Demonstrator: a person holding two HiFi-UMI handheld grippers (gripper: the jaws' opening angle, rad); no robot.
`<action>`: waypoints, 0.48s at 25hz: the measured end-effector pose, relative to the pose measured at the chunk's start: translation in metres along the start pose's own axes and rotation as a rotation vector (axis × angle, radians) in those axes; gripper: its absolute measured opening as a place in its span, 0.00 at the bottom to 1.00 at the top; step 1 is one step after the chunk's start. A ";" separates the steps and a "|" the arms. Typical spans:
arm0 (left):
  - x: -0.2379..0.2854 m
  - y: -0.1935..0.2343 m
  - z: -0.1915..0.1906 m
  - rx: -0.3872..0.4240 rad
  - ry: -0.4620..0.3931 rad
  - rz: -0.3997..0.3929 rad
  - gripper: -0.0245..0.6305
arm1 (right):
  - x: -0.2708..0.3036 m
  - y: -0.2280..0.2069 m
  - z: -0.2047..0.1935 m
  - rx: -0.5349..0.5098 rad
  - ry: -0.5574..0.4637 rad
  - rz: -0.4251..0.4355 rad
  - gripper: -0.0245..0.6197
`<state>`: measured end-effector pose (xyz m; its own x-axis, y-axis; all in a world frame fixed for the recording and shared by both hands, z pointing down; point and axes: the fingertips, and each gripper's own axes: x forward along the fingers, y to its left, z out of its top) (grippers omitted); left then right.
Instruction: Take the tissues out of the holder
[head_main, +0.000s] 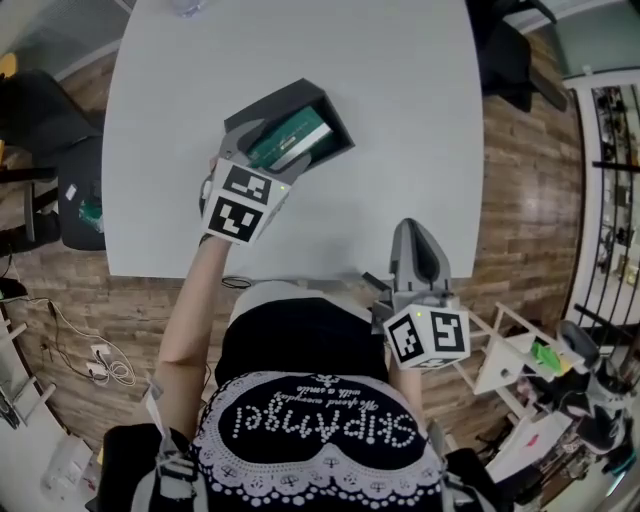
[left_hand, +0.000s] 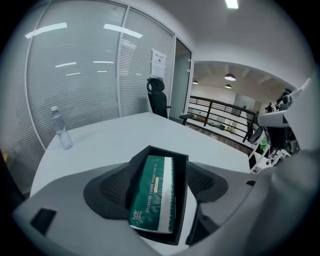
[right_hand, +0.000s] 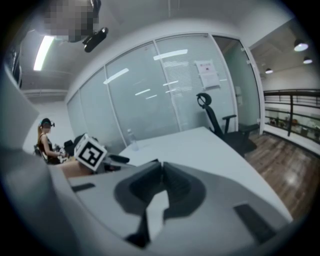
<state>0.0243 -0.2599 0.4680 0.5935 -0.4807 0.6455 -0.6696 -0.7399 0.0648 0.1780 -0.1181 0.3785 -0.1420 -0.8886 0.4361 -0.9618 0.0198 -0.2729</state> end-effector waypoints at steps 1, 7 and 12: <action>0.005 0.000 -0.003 0.000 0.015 -0.006 0.57 | 0.000 -0.002 -0.001 0.002 0.002 -0.004 0.09; 0.032 -0.003 -0.019 -0.008 0.091 -0.012 0.58 | 0.005 -0.009 -0.003 0.013 0.015 -0.010 0.09; 0.047 -0.001 -0.033 -0.018 0.136 -0.006 0.58 | 0.009 -0.011 -0.005 0.019 0.031 -0.004 0.09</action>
<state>0.0389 -0.2662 0.5235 0.5324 -0.4066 0.7424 -0.6745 -0.7337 0.0819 0.1863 -0.1245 0.3895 -0.1458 -0.8742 0.4632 -0.9578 0.0075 -0.2873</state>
